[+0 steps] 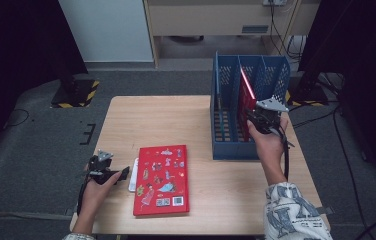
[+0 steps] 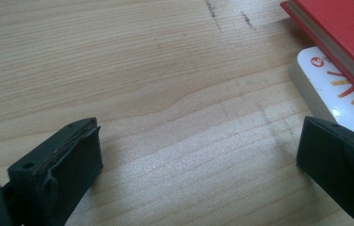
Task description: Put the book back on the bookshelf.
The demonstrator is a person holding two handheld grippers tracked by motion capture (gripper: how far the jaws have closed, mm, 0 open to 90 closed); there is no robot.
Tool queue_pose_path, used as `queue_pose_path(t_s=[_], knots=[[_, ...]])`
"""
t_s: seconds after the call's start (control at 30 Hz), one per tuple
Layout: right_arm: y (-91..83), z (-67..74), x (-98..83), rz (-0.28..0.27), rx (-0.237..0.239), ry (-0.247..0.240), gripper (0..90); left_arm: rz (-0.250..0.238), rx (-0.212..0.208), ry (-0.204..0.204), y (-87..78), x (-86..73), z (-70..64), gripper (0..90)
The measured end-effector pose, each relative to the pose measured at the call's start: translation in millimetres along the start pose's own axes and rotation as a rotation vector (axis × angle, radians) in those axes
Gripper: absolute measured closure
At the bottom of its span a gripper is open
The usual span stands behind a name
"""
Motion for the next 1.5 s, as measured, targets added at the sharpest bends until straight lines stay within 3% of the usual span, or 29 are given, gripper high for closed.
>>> queue_pose_path(t_s=[0.37, 0.93, 1.5], knots=[[1.6, 4.3, -11.8, 0.020, 0.014, -0.007, 76.1, -0.001, 0.002, 0.000, 0.1, 0.2, -0.1, 0.0], [12.1, 18.9, -1.6, 0.017, 0.031, -0.007, 72.4, -0.002, 0.001, 0.001, 0.4, 0.5, -0.2, 0.0], [14.7, 20.8, -0.9, 0.021, 0.039, -0.018, 70.2, -0.002, -0.001, 0.003, 0.2, 0.5, -0.3, 0.1]])
Point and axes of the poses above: each handheld gripper's, and its own axes: y roughly forward along the jaws, x roughly out of its top, z roughly to its left, the point moved 10 cm from there along y, roughly forward along the jaws, and after that the axes turned 9 degrees about -y, right-handed, at the moved point
